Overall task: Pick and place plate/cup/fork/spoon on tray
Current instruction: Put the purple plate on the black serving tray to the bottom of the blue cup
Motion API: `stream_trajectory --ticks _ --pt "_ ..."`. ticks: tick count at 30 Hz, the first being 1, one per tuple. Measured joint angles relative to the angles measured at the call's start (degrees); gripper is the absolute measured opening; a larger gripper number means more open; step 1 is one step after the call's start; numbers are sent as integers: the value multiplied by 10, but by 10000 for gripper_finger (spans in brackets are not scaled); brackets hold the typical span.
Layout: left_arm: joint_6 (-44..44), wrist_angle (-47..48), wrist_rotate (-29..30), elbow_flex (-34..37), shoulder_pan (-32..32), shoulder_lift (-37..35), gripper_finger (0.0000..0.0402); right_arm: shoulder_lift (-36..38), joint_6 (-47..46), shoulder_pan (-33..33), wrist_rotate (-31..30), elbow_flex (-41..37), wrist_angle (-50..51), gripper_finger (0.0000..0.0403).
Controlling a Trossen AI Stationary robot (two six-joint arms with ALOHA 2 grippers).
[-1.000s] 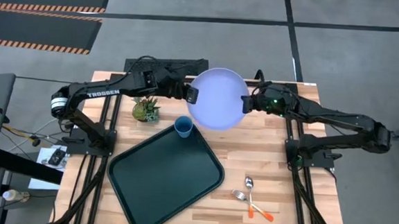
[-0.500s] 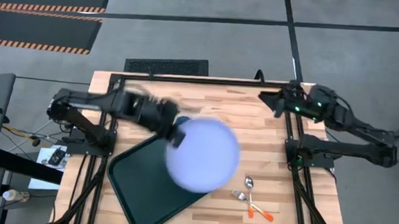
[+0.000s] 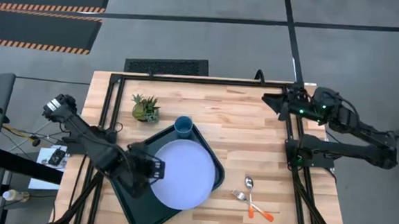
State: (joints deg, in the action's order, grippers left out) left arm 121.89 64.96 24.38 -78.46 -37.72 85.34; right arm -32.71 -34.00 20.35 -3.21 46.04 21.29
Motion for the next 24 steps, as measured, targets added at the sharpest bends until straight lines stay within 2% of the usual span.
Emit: stream_trajectory --ticks 4,7,14,20,24 --pt "16 -85 -39 62 -3 0 10 -11 0 0 3 0 3 176" --pt "18 -148 -44 102 -3 0 12 -15 0 0 5 0 2 176" --pt "31 -187 -45 180 21 0 10 -15 0 0 6 0 4 175" --pt "-16 -315 -46 240 58 0 6 -15 0 0 5 0 8 174" --pt "-34 -338 -45 258 84 0 8 -15 0 0 5 0 12 171"
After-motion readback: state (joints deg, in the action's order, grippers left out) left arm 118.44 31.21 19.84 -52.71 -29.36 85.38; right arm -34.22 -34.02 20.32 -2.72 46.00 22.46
